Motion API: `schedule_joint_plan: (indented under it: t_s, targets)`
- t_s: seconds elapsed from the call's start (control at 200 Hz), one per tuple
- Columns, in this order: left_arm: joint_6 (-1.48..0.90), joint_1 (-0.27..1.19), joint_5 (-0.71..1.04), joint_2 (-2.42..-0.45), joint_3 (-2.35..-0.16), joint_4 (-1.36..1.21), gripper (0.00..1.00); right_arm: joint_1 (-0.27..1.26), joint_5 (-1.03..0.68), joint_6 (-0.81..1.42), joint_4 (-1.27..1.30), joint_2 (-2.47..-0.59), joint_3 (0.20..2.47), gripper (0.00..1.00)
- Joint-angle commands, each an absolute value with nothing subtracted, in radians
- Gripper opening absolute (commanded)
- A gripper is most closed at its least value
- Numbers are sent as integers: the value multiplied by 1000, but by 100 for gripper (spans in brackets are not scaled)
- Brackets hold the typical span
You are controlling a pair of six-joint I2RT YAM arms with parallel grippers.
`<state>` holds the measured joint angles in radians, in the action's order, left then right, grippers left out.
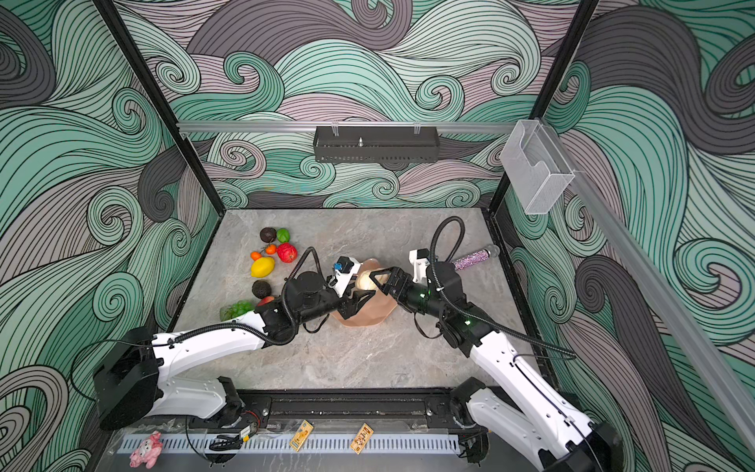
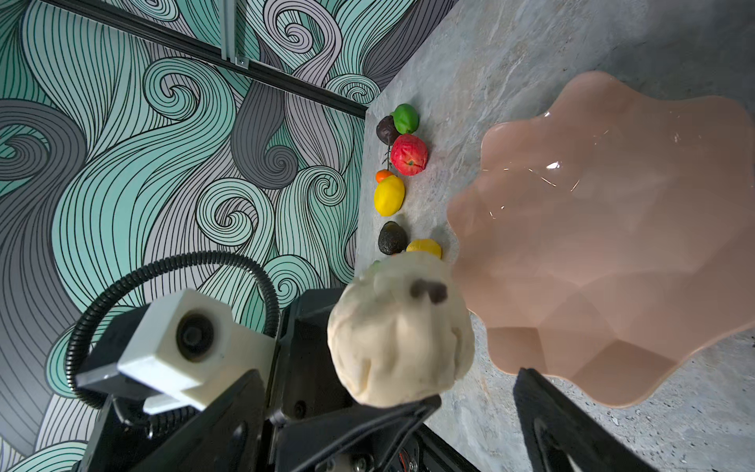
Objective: Place and organize the fake fruits in the fruit bowl
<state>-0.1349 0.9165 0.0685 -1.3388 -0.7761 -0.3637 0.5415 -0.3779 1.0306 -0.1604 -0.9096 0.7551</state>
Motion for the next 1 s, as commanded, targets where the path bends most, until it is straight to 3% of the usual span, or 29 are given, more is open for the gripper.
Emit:
schedule_joint_plan:
  t_s: [0.0,0.235,0.455,0.575,0.74,0.996]
  targets:
    - [-110,935,117,-1330,-761,-441,54,552,-377,1047,-142,-943,766,94]
    - [-104,957,101,-1342,-760,-438,56,586,-386,1017,-206,-1020,831,82]
    - [-93,959,80,-1334,-749,-433,58,604,-381,977,-242,-1046,864,61]
    - [-126,959,34,-1327,-755,-397,68,614,-370,942,-264,-1064,890,53]
    - [-175,959,-16,-1266,-732,-339,86,623,-286,828,-352,-1097,961,51]
    - [-331,950,-260,-979,-576,-128,99,655,-16,588,-436,-1248,1051,48]
